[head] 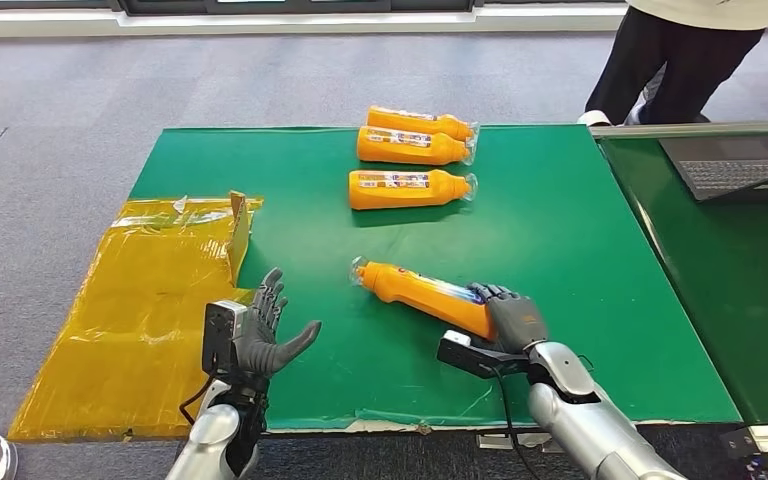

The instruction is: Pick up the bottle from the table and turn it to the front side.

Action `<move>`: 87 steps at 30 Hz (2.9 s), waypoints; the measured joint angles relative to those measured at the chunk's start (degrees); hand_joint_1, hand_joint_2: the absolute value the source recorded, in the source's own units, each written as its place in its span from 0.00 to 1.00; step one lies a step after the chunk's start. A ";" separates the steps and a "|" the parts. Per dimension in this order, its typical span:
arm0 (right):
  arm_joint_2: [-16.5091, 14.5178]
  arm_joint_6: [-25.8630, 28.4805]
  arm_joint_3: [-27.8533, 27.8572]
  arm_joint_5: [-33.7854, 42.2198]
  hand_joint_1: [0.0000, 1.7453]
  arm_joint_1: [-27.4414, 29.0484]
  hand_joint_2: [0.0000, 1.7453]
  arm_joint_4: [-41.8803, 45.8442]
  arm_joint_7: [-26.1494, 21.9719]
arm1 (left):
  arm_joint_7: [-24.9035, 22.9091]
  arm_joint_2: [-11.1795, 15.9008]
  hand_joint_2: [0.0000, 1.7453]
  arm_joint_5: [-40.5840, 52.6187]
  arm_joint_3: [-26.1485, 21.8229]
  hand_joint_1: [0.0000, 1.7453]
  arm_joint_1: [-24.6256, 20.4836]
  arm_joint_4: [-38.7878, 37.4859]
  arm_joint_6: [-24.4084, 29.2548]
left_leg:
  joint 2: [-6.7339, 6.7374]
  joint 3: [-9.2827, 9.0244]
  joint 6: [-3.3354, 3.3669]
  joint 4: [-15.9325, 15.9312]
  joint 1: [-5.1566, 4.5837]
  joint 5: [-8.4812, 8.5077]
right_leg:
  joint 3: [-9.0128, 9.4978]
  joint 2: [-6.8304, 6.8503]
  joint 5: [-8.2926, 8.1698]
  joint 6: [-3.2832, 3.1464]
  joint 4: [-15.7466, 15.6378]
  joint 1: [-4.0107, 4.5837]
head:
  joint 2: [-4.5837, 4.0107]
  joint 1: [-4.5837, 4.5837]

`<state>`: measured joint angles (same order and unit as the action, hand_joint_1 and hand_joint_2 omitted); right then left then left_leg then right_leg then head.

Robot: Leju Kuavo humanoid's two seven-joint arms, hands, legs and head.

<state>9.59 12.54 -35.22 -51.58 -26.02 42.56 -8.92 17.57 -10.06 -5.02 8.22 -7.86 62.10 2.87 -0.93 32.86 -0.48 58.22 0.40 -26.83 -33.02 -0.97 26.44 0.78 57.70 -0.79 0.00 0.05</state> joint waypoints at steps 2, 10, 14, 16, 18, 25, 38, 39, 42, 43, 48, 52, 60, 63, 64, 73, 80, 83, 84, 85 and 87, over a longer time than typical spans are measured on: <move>-0.86 3.81 1.26 -1.48 1.00 1.52 1.00 1.76 -0.46 | 0.01 -0.01 1.00 0.32 -0.01 0.00 0.47 0.66 0.42 | -0.04 0.12 -0.01 0.00 0.00 0.01 | -0.11 0.02 0.00 0.00 0.01 0.00 | 0.00 0.00; -8.00 15.09 7.37 -3.30 1.00 8.19 1.00 14.24 -5.65 | -0.06 -0.15 1.00 2.02 -0.03 0.00 2.87 4.99 3.44 | -0.08 0.46 -0.07 -0.02 0.09 0.03 | -0.47 0.01 0.03 -0.07 0.05 0.08 | 0.00 0.00; -11.27 16.29 8.37 -2.69 1.00 11.20 1.00 18.67 -8.57 | -0.25 -0.39 1.00 2.75 -0.04 0.00 4.17 7.23 4.29 | -0.10 0.51 -0.09 -0.02 0.09 -0.01 | -0.52 0.03 0.10 -0.11 0.04 0.08 | 0.00 0.01; -12.56 17.30 8.69 -1.99 1.00 12.80 1.00 20.52 -9.55 | -0.51 -0.69 1.00 3.26 -0.03 0.00 4.76 8.35 4.43 | -0.10 0.54 -0.08 -0.02 0.08 -0.02 | -0.54 0.03 0.11 -0.12 0.04 0.07 | 0.00 0.01; -13.58 18.15 8.90 -1.41 1.00 14.32 1.00 22.30 -10.10 | -0.80 -1.00 1.00 3.72 -0.02 0.00 5.02 9.21 4.51 | -0.10 0.56 -0.07 -0.02 0.07 -0.03 | -0.55 0.03 0.11 -0.11 0.04 0.05 | 0.00 -0.01; -15.03 18.10 10.17 1.42 1.00 17.64 1.00 25.95 -10.48 | -1.29 -1.61 1.00 4.97 -0.03 0.00 5.38 10.63 4.87 | -0.09 0.55 -0.07 -0.02 0.05 -0.03 | -0.55 0.03 0.10 -0.11 0.03 0.04 | 0.00 0.00; -17.50 7.31 12.68 17.11 1.00 19.72 1.00 28.34 -14.67 | -0.48 -1.53 1.00 6.74 0.97 0.00 4.40 11.62 3.51 | -0.07 0.56 -0.07 -0.02 0.07 -0.03 | -0.58 0.03 0.10 -0.12 0.03 0.05 | 0.00 0.01; -17.69 6.80 12.94 17.76 1.00 19.76 1.00 28.51 -14.88 | -0.49 -1.49 1.00 6.58 1.26 0.00 4.14 11.80 3.10 | -0.07 0.55 -0.07 -0.02 0.06 -0.03 | -0.58 0.03 0.10 -0.12 0.03 0.05 | 0.00 0.00; -18.03 6.15 13.42 18.41 1.00 19.82 1.00 28.82 -15.19 | -0.68 -1.40 1.00 6.30 1.87 0.00 3.51 12.30 2.45 | -0.07 0.55 -0.07 -0.02 0.06 -0.03 | -0.57 0.02 0.09 -0.12 0.03 0.04 | 0.00 0.00; -18.08 5.99 13.53 18.46 1.00 19.83 1.00 28.87 -15.26 | -0.89 -1.35 1.00 6.24 2.02 0.00 3.36 12.47 2.15 | -0.07 0.55 -0.07 -0.02 0.06 -0.03 | -0.58 0.02 0.09 -0.12 0.03 0.04 | 0.00 0.01; -18.67 5.06 14.39 19.48 1.00 19.86 1.00 28.87 -16.17 | -3.68 -0.91 1.00 5.70 3.41 0.00 2.32 13.73 -1.07 | -0.08 0.56 -0.07 -0.02 0.06 -0.03 | -0.58 0.03 0.09 -0.12 0.04 0.05 | 0.00 0.01; -19.14 4.79 14.85 20.20 1.00 19.86 1.00 28.77 -16.68 | -4.65 -0.69 1.00 5.43 4.27 0.00 1.54 14.38 -1.88 | -0.07 0.56 -0.07 -0.02 0.07 -0.03 | -0.59 0.02 0.10 -0.12 0.04 0.05 | 0.00 0.02; -19.65 4.26 15.25 19.06 1.00 19.86 1.00 28.61 -16.74 | -6.98 -0.20 1.00 4.37 6.11 0.00 -0.16 14.38 -5.36 | -0.07 0.56 -0.07 -0.02 0.06 -0.03 | -0.58 0.03 0.10 -0.12 0.04 0.05 | 0.00 0.01; -19.86 3.72 15.63 18.76 1.00 19.86 1.00 28.43 -16.87 | -8.15 0.09 1.00 3.32 7.64 0.00 -1.36 13.87 -7.28 | -0.08 0.56 -0.07 -0.01 0.06 -0.03 | -0.58 0.03 0.09 -0.12 0.04 0.04 | 0.00 0.01; -19.92 3.53 15.80 18.65 1.00 19.86 1.00 28.31 -16.99 | -8.39 0.19 1.00 3.09 8.20 0.00 -1.82 13.64 -7.73 | -0.08 0.56 -0.07 -0.01 0.06 -0.03 | -0.58 0.03 0.09 -0.12 0.04 0.04 | 0.00 0.01; -20.28 2.72 16.22 18.21 1.00 19.71 1.00 27.40 -17.80 | -9.78 0.64 1.00 1.65 12.40 0.00 -5.70 11.12 -10.02 | -0.08 0.56 -0.07 -0.01 0.06 -0.02 | -0.59 0.03 0.08 -0.12 0.04 0.05 | 0.00 0.01; -20.45 3.33 16.35 19.36 1.00 18.73 1.00 25.84 -18.90 | -11.89 0.48 1.00 -0.61 16.50 0.00 -10.69 8.00 -11.72 | -0.08 0.56 -0.07 -0.01 0.05 -0.01 | -0.58 0.03 0.06 -0.11 0.04 0.03 | 0.00 -0.01; -20.59 3.61 16.52 19.70 1.00 18.32 1.00 25.29 -19.37 | -12.29 0.38 1.00 -1.21 17.55 0.00 -12.29 6.76 -11.74 | -0.07 0.55 -0.07 -0.01 0.05 -0.01 | -0.59 0.02 0.05 -0.11 0.04 0.03 | -0.01 -0.01; -20.64 3.61 16.56 19.73 1.00 18.22 1.00 25.14 -19.49 | -12.33 0.36 1.00 -1.34 17.79 0.00 -12.68 6.40 -11.74 | -0.06 0.55 -0.07 -0.01 0.05 -0.01 | -0.59 0.01 0.05 -0.11 0.04 0.03 | -0.01 -0.01; -20.69 3.61 16.58 19.77 1.00 18.11 1.00 25.01 -19.56 | -12.35 0.34 1.00 -1.49 17.98 0.00 -13.01 6.06 -11.74 | -0.06 0.54 -0.08 -0.01 0.05 -0.01 | -0.60 0.01 0.05 -0.11 0.04 0.03 | 0.00 -0.01; -20.76 3.68 16.64 19.92 1.00 17.91 1.00 24.76 -19.62 | -12.36 0.33 1.00 -2.10 18.40 0.00 -13.71 5.39 -11.82 | -0.07 0.55 -0.08 -0.01 0.05 0.00 | -0.60 0.01 0.05 -0.11 0.04 0.04 | -0.01 -0.01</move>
<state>-11.17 16.21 -18.58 -31.67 -8.10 67.32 -28.55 5.21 -9.73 -7.12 26.62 -21.57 67.48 -8.95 -1.00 33.41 -0.57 58.21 0.46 -26.83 -33.62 -0.95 26.49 0.67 57.74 -0.75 -0.01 0.04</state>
